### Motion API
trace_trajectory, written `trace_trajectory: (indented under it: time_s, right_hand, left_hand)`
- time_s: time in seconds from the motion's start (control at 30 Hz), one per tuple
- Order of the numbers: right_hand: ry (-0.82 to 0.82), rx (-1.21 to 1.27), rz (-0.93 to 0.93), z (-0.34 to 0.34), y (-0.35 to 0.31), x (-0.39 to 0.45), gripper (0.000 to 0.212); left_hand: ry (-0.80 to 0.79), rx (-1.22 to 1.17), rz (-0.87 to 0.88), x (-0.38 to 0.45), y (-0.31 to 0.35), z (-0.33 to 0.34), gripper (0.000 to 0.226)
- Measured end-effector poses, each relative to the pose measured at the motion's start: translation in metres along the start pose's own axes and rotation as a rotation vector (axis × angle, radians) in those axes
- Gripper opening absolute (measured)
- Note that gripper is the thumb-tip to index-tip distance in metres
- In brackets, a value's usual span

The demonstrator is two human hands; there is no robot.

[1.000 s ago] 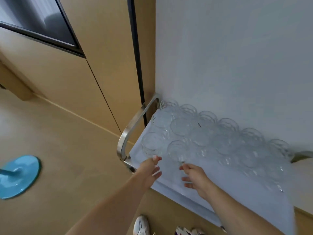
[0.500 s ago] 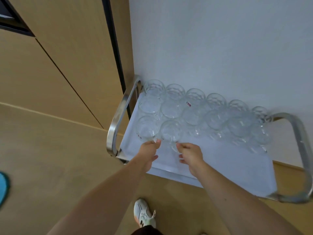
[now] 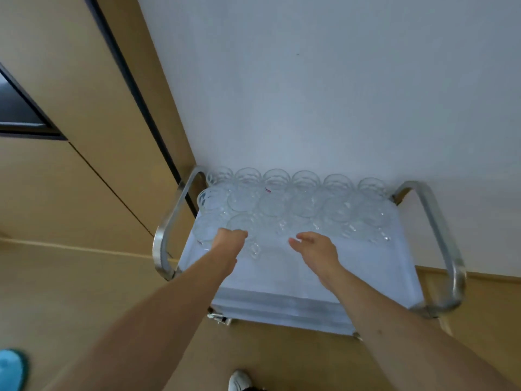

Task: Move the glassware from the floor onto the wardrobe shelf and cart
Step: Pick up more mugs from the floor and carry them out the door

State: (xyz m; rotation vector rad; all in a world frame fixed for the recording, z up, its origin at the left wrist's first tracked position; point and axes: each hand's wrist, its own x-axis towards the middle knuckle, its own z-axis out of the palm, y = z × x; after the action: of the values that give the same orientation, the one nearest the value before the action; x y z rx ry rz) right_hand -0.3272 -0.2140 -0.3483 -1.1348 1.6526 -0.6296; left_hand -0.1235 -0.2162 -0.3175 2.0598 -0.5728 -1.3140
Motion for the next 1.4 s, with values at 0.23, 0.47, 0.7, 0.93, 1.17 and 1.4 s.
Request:
trace_trajectory:
  time_s: [0.23,0.47,0.7,0.93,1.17,1.4]
  right_hand:
    - [0.135,-0.169,-0.196,-0.158,0.021,-0.048,0.054]
    - [0.391,-0.291,-0.187,-0.337,0.087,-0.124,0.059]
    - [0.708,-0.268,-0.005,-0.481,0.185,-0.222,0.065]
    - [0.971,-0.141,0.304,-0.567,0.291,-0.307,0.068]
    - [1.167,-0.054,0.569,-0.651,0.373,-0.355,0.071]
    - [1.273,0.037,0.707,-0.767,0.413,-0.357,0.07]
  left_hand:
    - [-0.04,0.388,0.462,-0.118,0.046,0.124,0.057]
    - [-0.206,0.636,0.885,-0.242,0.052,0.289,0.064]
    - [-0.505,0.842,1.203,-0.367,0.027,0.455,0.065]
    - [-0.861,0.999,1.369,-0.482,-0.031,0.59,0.066]
    - [-1.151,1.083,1.5,-0.565,-0.08,0.719,0.066]
    - [-1.323,1.111,1.541,-0.628,-0.076,0.861,0.063]
